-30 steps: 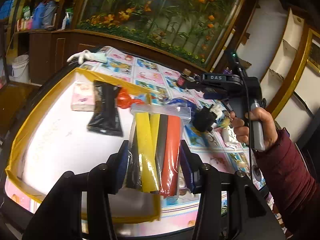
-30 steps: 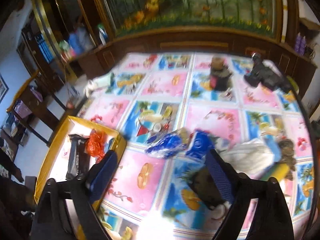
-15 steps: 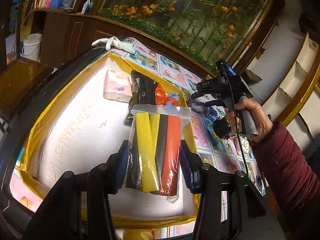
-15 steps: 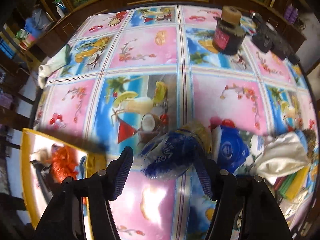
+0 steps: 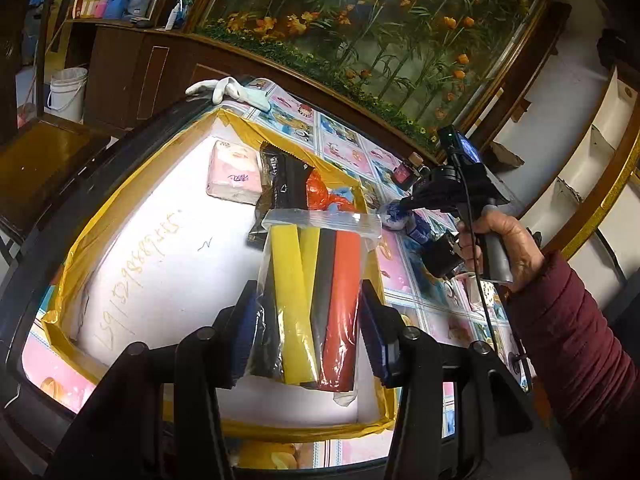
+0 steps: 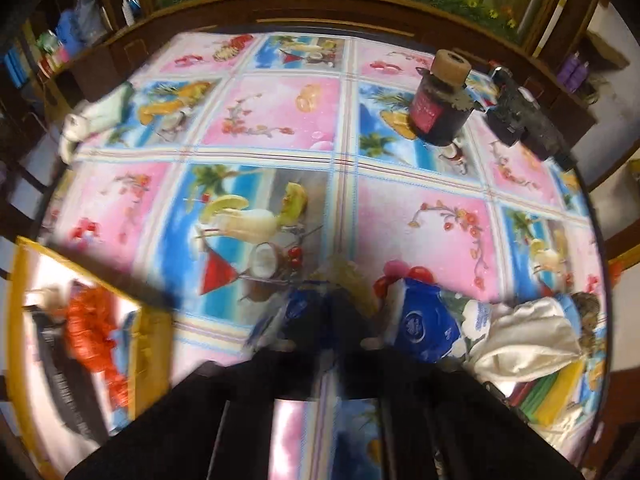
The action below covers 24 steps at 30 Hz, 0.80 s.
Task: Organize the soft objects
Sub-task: 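Grasp the blue-white wrapped item with right tool while left tool holds foam strips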
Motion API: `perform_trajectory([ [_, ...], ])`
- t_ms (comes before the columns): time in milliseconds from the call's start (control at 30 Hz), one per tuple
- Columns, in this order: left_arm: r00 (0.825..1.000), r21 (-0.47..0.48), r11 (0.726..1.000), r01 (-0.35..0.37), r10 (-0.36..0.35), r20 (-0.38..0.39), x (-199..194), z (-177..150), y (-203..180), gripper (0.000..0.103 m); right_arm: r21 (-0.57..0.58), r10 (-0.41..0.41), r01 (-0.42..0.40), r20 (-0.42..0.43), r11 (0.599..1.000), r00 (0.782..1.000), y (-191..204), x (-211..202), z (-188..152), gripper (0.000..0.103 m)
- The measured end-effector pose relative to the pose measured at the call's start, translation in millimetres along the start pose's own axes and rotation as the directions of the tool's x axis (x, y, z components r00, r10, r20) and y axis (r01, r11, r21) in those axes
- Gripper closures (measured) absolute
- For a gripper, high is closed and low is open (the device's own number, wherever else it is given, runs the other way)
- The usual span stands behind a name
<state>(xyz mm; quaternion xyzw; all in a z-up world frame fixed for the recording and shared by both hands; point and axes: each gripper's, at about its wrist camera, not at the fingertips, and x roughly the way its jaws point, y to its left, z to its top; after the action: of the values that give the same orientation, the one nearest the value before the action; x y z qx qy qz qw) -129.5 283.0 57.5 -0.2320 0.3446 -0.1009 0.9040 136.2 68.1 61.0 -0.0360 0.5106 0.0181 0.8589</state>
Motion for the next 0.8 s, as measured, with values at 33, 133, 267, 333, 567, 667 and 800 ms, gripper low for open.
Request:
perform_trajectory([
  [33,1.000,0.001,1.000,-0.001,0.001,0.001,-1.1,-0.3,-0.7,0.057,0.002,0.009,-0.009,-0.002,1.000,1.000,-2.3,-3.2,-2.1,0.101],
  [133,1.000,-0.004,1.000,-0.005,0.005,0.001,-3.4,-1.2,-1.4,0.057,0.046,0.057,-0.055,-0.032,0.997,0.998,-14.4,-5.8,-6.7,0.095],
  [267,1.000,0.001,1.000,-0.002,0.002,-0.002,-3.8,-3.9,-4.1,0.057,0.166,0.144,-0.131,-0.069,0.977,0.987,-32.3,-0.6,-8.8,0.058],
  [333,1.000,0.006,1.000,-0.002,0.002,-0.009,-2.2,-4.9,-4.8,0.057,0.143,0.115,-0.106,-0.054,0.984,0.992,-30.7,1.1,-5.1,0.058],
  [567,1.000,-0.012,1.000,-0.020,0.020,-0.023,2.4,-2.0,4.2,0.057,0.100,0.021,-0.018,-0.035,0.995,0.999,-15.3,19.0,-0.1,0.066],
  [667,0.999,-0.023,0.999,-0.042,0.041,-0.028,3.7,-0.1,10.1,0.057,0.039,0.013,-0.013,-0.002,0.999,1.000,-4.5,16.6,-4.7,0.068],
  [800,0.994,-0.015,0.995,-0.098,0.098,-0.042,7.1,8.1,14.8,0.057,0.032,0.059,-0.061,0.059,0.998,0.997,-3.9,-0.5,-18.5,0.070],
])
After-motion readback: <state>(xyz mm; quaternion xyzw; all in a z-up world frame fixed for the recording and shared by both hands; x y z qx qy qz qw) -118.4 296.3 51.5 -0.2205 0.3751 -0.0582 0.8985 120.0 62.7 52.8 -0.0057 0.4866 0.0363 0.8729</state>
